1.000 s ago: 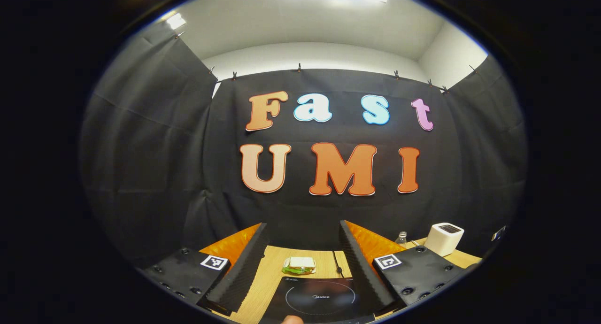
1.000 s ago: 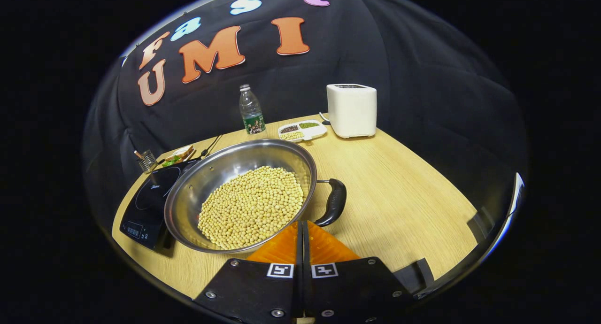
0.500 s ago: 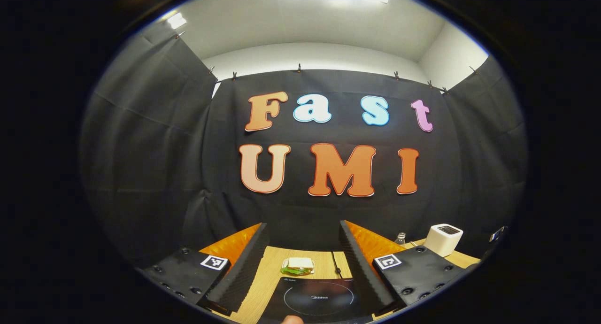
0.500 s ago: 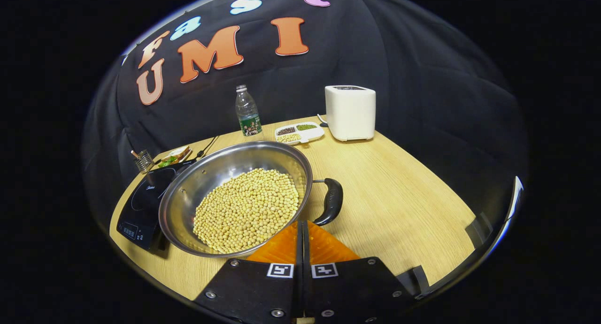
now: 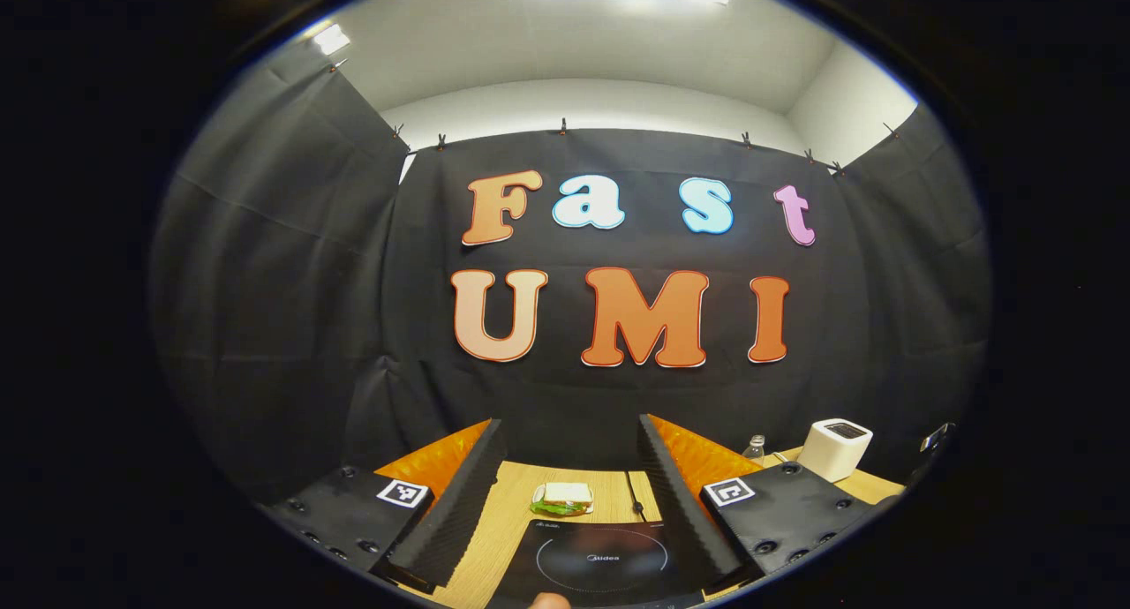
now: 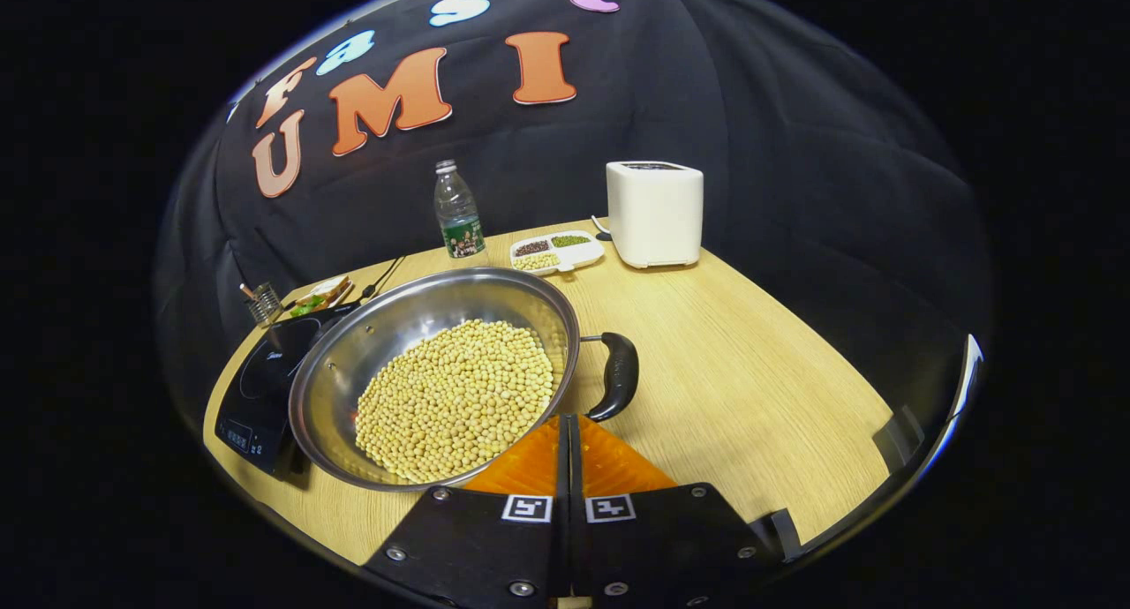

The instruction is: First push the handle of the pot to place it horizontally, then grasp the pot with both hands and set it on the induction cooktop.

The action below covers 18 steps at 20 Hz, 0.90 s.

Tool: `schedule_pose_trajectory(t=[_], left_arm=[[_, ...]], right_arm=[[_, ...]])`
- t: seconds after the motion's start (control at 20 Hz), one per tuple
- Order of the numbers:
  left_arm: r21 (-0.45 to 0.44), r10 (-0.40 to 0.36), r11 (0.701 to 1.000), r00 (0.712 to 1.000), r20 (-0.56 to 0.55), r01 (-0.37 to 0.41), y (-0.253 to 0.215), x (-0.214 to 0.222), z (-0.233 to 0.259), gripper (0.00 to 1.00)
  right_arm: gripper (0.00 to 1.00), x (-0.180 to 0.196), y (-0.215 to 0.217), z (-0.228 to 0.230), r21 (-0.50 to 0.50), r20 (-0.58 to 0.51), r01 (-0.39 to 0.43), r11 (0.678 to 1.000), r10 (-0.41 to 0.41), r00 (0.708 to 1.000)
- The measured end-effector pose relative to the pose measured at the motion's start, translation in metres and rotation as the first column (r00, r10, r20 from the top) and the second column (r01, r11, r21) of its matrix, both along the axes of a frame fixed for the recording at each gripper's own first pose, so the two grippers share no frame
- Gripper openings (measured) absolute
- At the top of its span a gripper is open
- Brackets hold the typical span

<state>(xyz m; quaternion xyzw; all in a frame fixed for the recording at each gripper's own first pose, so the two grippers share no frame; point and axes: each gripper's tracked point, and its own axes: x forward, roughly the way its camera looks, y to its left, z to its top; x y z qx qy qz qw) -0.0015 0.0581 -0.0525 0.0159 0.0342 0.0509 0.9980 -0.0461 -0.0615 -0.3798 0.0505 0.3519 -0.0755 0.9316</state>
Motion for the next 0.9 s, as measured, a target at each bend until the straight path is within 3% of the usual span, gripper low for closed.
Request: schedule_pose_trajectory(t=[0.9], left_arm=[[-0.019, -0.009, 1.0, 1.0, -0.018, 0.009, -0.006, 0.006, -0.009, 0.98]], right_arm=[[0.0, 0.019, -0.014, -0.003, -0.027, 0.002, 0.002, 1.0, -0.002, 1.0]])
